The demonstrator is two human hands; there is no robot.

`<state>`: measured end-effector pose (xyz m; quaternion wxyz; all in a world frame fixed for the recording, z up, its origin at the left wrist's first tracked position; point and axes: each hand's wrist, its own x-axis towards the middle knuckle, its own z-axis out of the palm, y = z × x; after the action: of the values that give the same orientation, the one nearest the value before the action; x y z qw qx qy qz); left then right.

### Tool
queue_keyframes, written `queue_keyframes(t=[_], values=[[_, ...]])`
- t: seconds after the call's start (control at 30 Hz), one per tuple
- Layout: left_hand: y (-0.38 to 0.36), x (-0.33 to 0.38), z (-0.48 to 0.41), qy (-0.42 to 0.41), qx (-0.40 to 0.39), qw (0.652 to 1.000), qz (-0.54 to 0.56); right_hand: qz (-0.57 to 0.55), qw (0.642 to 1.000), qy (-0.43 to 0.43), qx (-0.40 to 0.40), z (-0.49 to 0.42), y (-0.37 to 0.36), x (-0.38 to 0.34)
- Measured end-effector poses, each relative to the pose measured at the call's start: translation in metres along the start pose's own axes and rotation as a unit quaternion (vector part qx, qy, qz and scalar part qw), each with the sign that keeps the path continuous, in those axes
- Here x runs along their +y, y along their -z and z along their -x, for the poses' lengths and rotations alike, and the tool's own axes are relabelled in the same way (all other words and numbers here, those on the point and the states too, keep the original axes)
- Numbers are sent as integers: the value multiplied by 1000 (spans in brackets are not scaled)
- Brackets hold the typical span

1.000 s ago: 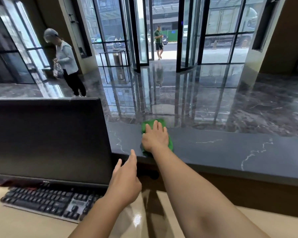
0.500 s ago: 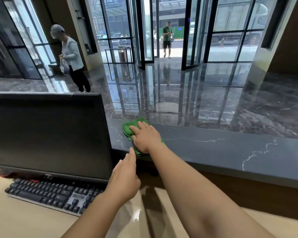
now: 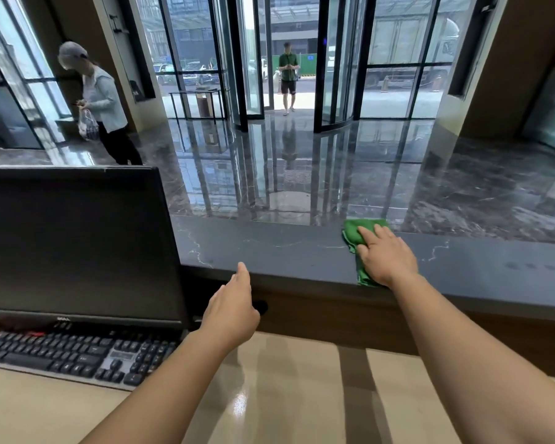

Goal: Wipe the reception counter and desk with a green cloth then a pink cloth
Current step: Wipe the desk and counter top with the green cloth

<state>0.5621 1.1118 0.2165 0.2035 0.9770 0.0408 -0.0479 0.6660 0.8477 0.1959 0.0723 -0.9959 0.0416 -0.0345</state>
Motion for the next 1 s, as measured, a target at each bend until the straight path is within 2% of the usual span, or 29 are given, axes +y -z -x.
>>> queue_keyframes(t=[0.13, 0.27, 0.33, 0.53, 0.73, 0.8, 0.9, 1.0], values=[[2, -1, 8, 1, -1, 1000, 13, -7, 997, -71, 13, 5, 0, 3], [2, -13, 10, 19, -1, 999, 51, -33, 985, -164, 33, 9, -3, -44], [2, -23, 11, 36, -3, 996, 84, -40, 986, -158, 35, 9, -7, -79], [0, -50, 11, 52, -1, 989, 141, -67, 997, 23, -4, 17, -24, -189], [-3, -68, 7, 68, 17, 975, 213, -133, 963, 219, -85, 23, -25, -248], [-5, -70, 3, 83, 35, 964, 250, -84, 956, 269, -82, 22, -27, -245], [-8, -67, -5, 88, 37, 944, 317, 34, 940, 338, -27, 20, -32, -236], [-14, -55, -13, 79, 9, 887, 455, 78, 930, 358, 18, 19, -38, -230]])
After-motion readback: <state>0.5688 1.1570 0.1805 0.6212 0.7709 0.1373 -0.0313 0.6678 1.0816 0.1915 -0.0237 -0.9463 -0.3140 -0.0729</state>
